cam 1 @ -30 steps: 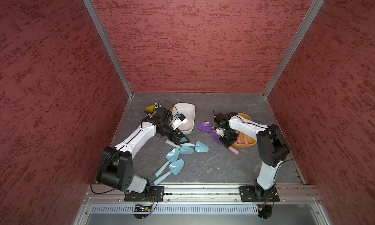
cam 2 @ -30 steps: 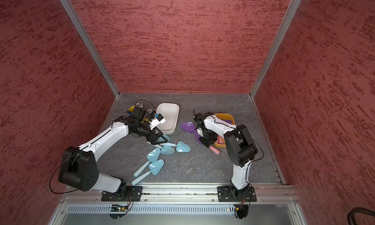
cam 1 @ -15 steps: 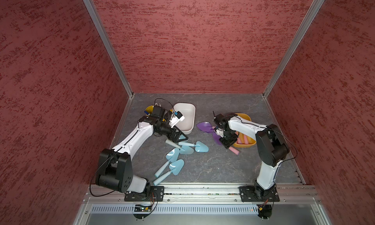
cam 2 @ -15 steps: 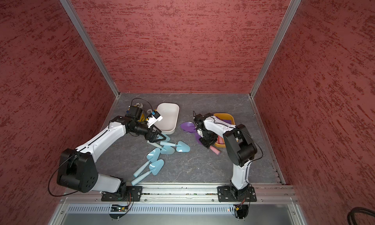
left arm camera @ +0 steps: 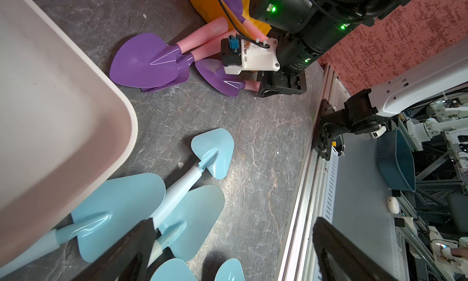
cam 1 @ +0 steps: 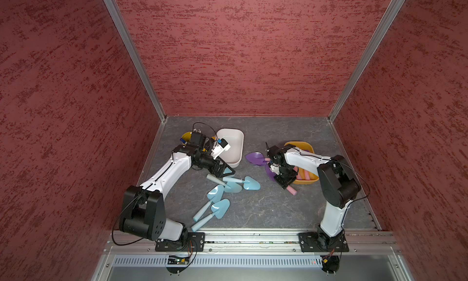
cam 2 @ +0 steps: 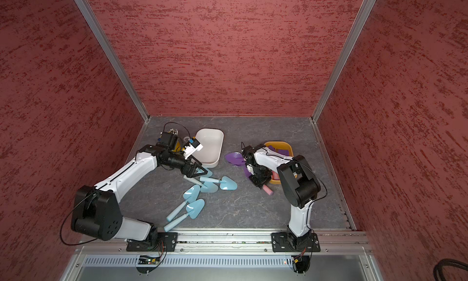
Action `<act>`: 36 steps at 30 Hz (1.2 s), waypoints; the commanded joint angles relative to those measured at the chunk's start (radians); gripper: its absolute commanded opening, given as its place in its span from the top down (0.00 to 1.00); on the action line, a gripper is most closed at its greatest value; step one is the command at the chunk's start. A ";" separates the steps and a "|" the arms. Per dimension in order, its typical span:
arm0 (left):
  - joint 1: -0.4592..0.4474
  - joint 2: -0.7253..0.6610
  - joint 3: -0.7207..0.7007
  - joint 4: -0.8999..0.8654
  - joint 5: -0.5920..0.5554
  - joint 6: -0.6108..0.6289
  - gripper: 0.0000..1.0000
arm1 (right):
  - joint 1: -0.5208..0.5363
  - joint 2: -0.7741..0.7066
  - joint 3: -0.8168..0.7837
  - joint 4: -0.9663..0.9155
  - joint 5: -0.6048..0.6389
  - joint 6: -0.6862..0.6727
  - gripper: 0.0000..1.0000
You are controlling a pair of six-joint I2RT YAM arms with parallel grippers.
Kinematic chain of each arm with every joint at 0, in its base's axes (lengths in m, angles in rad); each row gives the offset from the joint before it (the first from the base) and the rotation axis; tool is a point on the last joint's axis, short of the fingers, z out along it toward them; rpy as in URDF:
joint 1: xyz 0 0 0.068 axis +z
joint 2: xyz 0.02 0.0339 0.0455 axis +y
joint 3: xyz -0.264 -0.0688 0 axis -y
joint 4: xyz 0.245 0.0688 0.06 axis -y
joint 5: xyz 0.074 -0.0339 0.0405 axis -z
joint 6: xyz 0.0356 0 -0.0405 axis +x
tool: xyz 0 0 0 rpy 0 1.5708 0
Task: Sort the small shovels by color and place them into the storage box
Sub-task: Pick up the shovel from the center of the board.
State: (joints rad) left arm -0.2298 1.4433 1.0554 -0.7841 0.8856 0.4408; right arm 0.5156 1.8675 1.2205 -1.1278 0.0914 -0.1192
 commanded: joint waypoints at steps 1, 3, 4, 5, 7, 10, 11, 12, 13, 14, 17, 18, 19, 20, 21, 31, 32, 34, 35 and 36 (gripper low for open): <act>0.007 -0.014 -0.001 0.025 0.023 -0.010 0.00 | 0.007 0.005 -0.010 0.040 -0.009 0.018 0.64; 0.006 -0.014 -0.001 0.025 0.022 -0.009 0.00 | 0.008 0.007 -0.016 0.056 -0.010 0.023 0.64; 0.007 -0.015 0.000 0.025 0.022 -0.009 0.00 | 0.008 0.006 -0.019 0.065 -0.014 0.024 0.64; 0.007 -0.014 0.001 0.024 0.021 -0.009 0.00 | 0.011 0.006 -0.024 0.072 -0.016 0.026 0.65; 0.007 -0.014 -0.001 0.025 0.021 -0.008 0.00 | 0.012 0.007 -0.030 0.084 -0.015 0.030 0.67; 0.007 -0.014 -0.001 0.025 0.021 -0.009 0.00 | 0.018 0.006 -0.038 0.096 -0.017 0.032 0.69; 0.008 -0.014 -0.001 0.025 0.021 -0.010 0.00 | 0.019 0.005 -0.042 0.099 -0.015 0.035 0.70; 0.007 -0.015 0.000 0.025 0.022 -0.009 0.00 | 0.020 0.003 -0.044 0.101 -0.012 0.034 0.72; 0.007 -0.014 -0.001 0.025 0.022 -0.008 0.00 | 0.021 0.001 -0.046 0.102 -0.010 0.033 0.73; 0.007 -0.014 0.001 0.024 0.021 -0.009 0.00 | 0.023 -0.002 -0.048 0.105 -0.009 0.034 0.75; 0.007 -0.014 -0.001 0.025 0.021 -0.008 0.00 | 0.027 -0.019 -0.055 0.108 -0.005 0.030 0.84; 0.008 -0.015 -0.001 0.025 0.020 -0.009 0.00 | 0.029 -0.027 -0.057 0.108 -0.002 0.030 0.87; 0.008 -0.014 -0.001 0.027 0.021 -0.009 0.00 | 0.030 -0.036 -0.061 0.108 -0.001 0.030 0.89; 0.007 -0.015 -0.001 0.026 0.020 -0.008 0.00 | 0.031 -0.047 -0.062 0.108 0.002 0.030 0.92; 0.009 -0.012 -0.002 0.027 0.020 -0.010 0.00 | 0.032 -0.058 -0.065 0.109 0.002 0.030 0.93; 0.007 -0.010 -0.003 0.032 0.021 -0.013 0.00 | 0.039 -0.170 -0.080 0.100 -0.039 0.030 1.00; 0.007 -0.009 -0.004 0.033 0.022 -0.012 0.00 | 0.040 -0.180 -0.081 0.098 -0.043 0.030 1.00; 0.007 -0.010 -0.003 0.034 0.021 -0.013 0.00 | 0.040 -0.201 -0.077 0.094 -0.049 0.033 1.00; 0.007 -0.012 -0.003 0.034 0.022 -0.014 0.00 | 0.039 -0.209 -0.077 0.091 -0.052 0.032 1.00; 0.006 -0.011 -0.004 0.036 0.022 -0.014 0.00 | 0.038 -0.216 -0.075 0.089 -0.055 0.033 1.00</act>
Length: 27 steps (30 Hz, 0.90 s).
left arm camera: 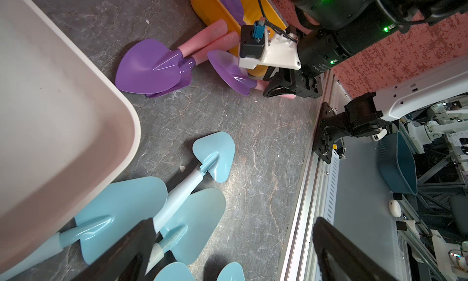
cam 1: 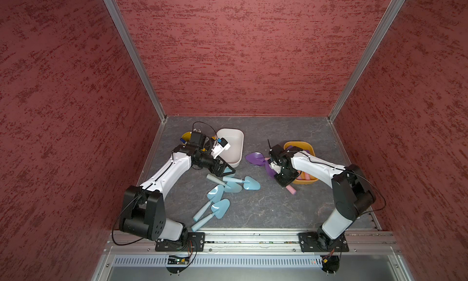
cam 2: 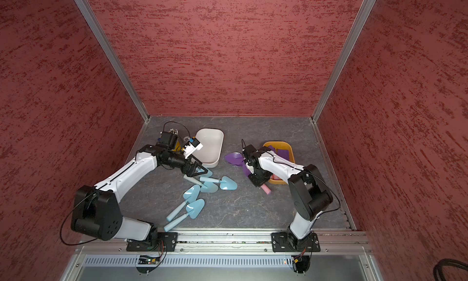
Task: Sort the small shovels by color and place them into the storage box
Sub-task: Pick up the shovel from the center of the board.
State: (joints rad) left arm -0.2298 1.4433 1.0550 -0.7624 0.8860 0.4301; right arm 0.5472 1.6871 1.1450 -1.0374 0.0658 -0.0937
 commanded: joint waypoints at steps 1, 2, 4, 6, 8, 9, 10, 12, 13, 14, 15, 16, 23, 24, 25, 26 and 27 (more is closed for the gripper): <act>0.005 -0.010 -0.003 0.014 0.022 -0.004 0.00 | 0.008 -0.046 0.004 -0.003 -0.033 0.009 1.00; 0.006 -0.010 -0.004 0.014 0.021 -0.004 0.00 | 0.007 -0.051 0.005 -0.004 -0.036 0.007 1.00; 0.006 -0.009 -0.001 0.014 0.022 -0.005 0.00 | 0.008 -0.065 0.014 -0.010 -0.039 0.006 1.00; 0.004 -0.007 0.001 0.020 0.022 -0.013 0.00 | 0.007 -0.077 0.024 -0.016 -0.054 0.007 1.00; 0.004 -0.003 -0.001 0.042 0.022 -0.045 0.00 | 0.008 -0.098 0.042 -0.018 -0.071 0.006 1.00; 0.004 0.001 0.002 0.051 0.022 -0.059 0.00 | 0.007 -0.109 0.053 -0.019 -0.078 0.005 1.00; 0.001 0.007 0.007 0.056 0.019 -0.069 0.00 | 0.008 -0.118 0.065 -0.023 -0.079 0.004 1.00; -0.006 0.016 0.022 0.063 0.002 -0.082 0.00 | 0.007 -0.127 0.095 -0.047 -0.072 -0.006 1.00; -0.012 0.020 0.033 0.067 -0.003 -0.091 0.00 | 0.006 -0.126 0.111 -0.063 -0.064 -0.009 1.00; -0.016 0.027 0.045 0.069 -0.006 -0.099 0.00 | 0.006 -0.126 0.126 -0.079 -0.054 -0.015 1.00; -0.022 0.033 0.060 0.069 -0.008 -0.104 0.00 | 0.005 -0.123 0.141 -0.094 -0.046 -0.020 1.00; -0.029 0.042 0.075 0.068 -0.008 -0.105 0.00 | 0.002 -0.121 0.155 -0.107 -0.039 -0.023 1.00; -0.114 0.157 0.252 0.057 -0.071 -0.131 0.00 | -0.041 -0.120 0.260 -0.164 -0.028 -0.038 1.00; -0.125 0.176 0.281 0.060 -0.075 -0.141 0.00 | -0.054 -0.120 0.273 -0.171 -0.026 -0.043 1.00; -0.132 0.193 0.303 0.065 -0.077 -0.151 0.00 | -0.068 -0.118 0.282 -0.178 -0.026 -0.044 1.00; -0.144 0.212 0.331 0.069 -0.082 -0.160 0.00 | -0.083 -0.116 0.291 -0.185 -0.026 -0.046 1.00; -0.155 0.231 0.359 0.074 -0.090 -0.169 0.00 | -0.101 -0.116 0.296 -0.187 -0.026 -0.051 1.00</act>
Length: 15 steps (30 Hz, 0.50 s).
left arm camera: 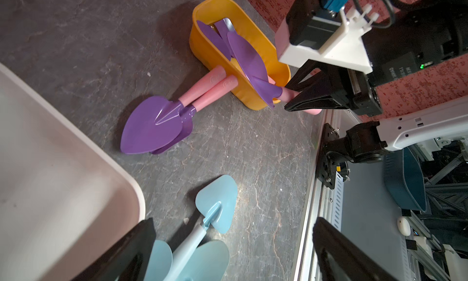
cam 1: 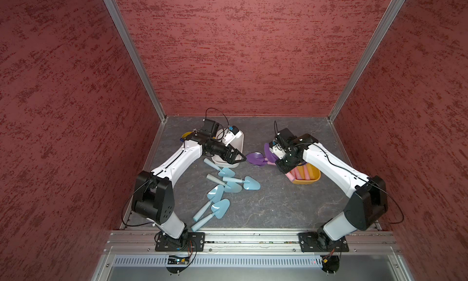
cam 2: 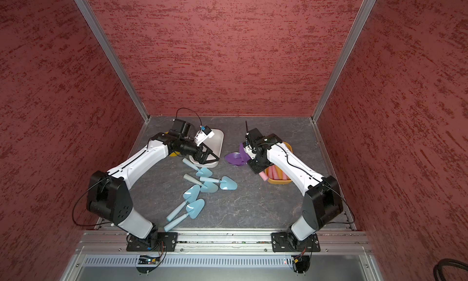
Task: Sort the small shovels by color and place them into the storage box
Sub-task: Pick up the shovel from the center of the board.
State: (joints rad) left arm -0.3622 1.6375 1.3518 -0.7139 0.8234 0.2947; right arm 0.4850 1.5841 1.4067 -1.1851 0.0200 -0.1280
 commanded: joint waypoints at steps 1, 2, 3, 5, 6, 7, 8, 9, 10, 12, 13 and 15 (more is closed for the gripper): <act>-0.032 0.054 0.087 0.026 -0.034 -0.038 0.00 | -0.057 -0.012 0.037 -0.042 0.020 -0.017 1.00; -0.046 0.074 0.116 0.028 -0.046 -0.042 0.00 | -0.075 -0.010 0.042 -0.045 0.019 -0.020 1.00; -0.058 0.092 0.143 0.028 -0.056 -0.048 0.00 | -0.099 -0.006 0.046 -0.047 0.016 -0.020 1.00; -0.080 0.128 0.190 0.034 -0.079 -0.061 0.00 | -0.145 -0.001 0.048 -0.042 -0.002 -0.022 1.00; -0.090 0.144 0.211 0.036 -0.086 -0.068 0.00 | -0.167 0.000 0.045 -0.037 -0.017 -0.025 1.00; -0.099 0.162 0.236 0.036 -0.094 -0.073 0.00 | -0.190 0.001 0.040 -0.028 -0.031 -0.028 1.00; -0.110 0.179 0.256 0.037 -0.101 -0.079 0.00 | -0.218 0.003 0.035 -0.020 -0.042 -0.028 1.00; -0.119 0.192 0.273 0.037 -0.107 -0.083 0.00 | -0.238 0.007 0.031 -0.015 -0.050 -0.034 1.00; -0.129 0.208 0.289 0.039 -0.113 -0.085 0.00 | -0.261 0.009 0.024 -0.008 -0.053 -0.037 1.00; -0.144 0.232 0.313 0.039 -0.122 -0.088 0.00 | -0.304 0.018 0.014 0.011 -0.060 -0.039 1.00; -0.152 0.246 0.326 0.039 -0.126 -0.090 0.00 | -0.327 0.027 0.011 0.020 -0.066 -0.035 1.00; -0.162 0.272 0.345 0.040 -0.128 -0.093 0.00 | -0.360 0.053 0.014 0.025 -0.071 -0.025 1.00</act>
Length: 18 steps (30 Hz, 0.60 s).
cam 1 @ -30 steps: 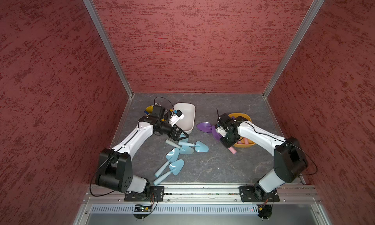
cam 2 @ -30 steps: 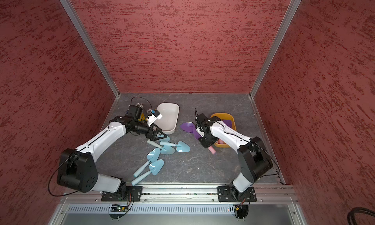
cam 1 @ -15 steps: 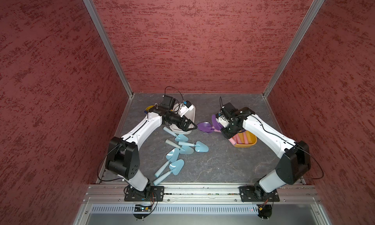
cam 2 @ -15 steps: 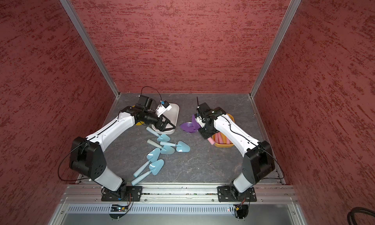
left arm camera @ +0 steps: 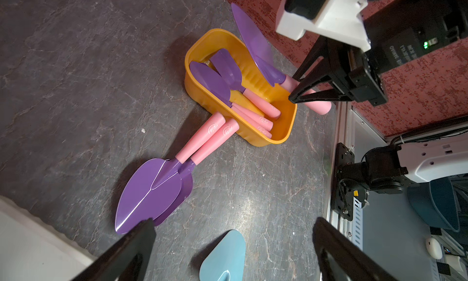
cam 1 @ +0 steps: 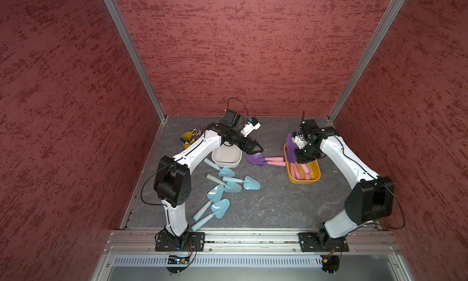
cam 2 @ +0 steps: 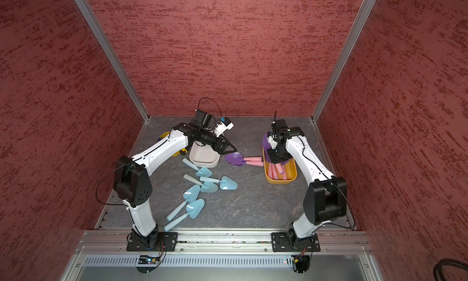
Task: Sort the small shovels by color and place them into the storage box
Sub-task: Pick up the shovel from the center of the board, then place the shovel in the storage box.
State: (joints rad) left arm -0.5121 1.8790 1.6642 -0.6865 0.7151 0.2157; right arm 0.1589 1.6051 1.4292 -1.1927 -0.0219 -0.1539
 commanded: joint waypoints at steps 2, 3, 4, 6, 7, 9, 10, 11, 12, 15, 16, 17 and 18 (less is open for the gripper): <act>-0.019 0.054 0.052 0.012 -0.025 -0.022 0.00 | -0.059 0.064 0.000 0.039 -0.016 0.019 1.00; -0.021 0.066 0.059 0.014 -0.027 -0.026 0.00 | -0.069 0.074 -0.001 0.051 -0.017 0.028 1.00; -0.024 0.079 0.069 0.018 -0.030 -0.032 0.00 | -0.079 0.085 -0.005 0.067 -0.018 0.043 1.00; -0.027 0.099 0.083 0.022 -0.040 -0.044 0.00 | -0.091 0.110 -0.009 0.090 -0.024 0.065 1.00; -0.029 0.108 0.090 0.023 -0.042 -0.051 0.00 | -0.095 0.123 -0.010 0.100 -0.027 0.077 1.00; -0.032 0.123 0.101 0.025 -0.044 -0.056 0.00 | -0.100 0.146 -0.012 0.114 -0.026 0.091 1.00; -0.035 0.131 0.107 0.024 -0.045 -0.058 0.00 | -0.101 0.162 -0.011 0.117 -0.015 0.097 1.00; -0.035 0.136 0.108 0.023 -0.045 -0.059 0.00 | -0.104 0.177 -0.010 0.117 0.000 0.106 1.00; -0.037 0.141 0.113 0.024 -0.045 -0.059 0.00 | -0.108 0.186 -0.007 0.115 0.010 0.109 1.00; -0.039 0.151 0.114 0.024 -0.045 -0.059 0.00 | -0.120 0.217 -0.006 0.105 0.035 0.124 1.00; -0.039 0.152 0.114 0.023 -0.045 -0.059 0.00 | -0.122 0.224 -0.007 0.102 0.040 0.127 1.00; -0.039 0.155 0.114 0.022 -0.045 -0.059 0.00 | -0.126 0.230 -0.009 0.100 0.043 0.131 1.00; -0.039 0.157 0.114 0.023 -0.045 -0.059 0.00 | -0.128 0.235 -0.013 0.099 0.048 0.134 1.00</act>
State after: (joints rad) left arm -0.5449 2.0125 1.7489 -0.6785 0.6720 0.1616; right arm 0.0456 1.8336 1.4246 -1.1057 -0.0071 -0.0494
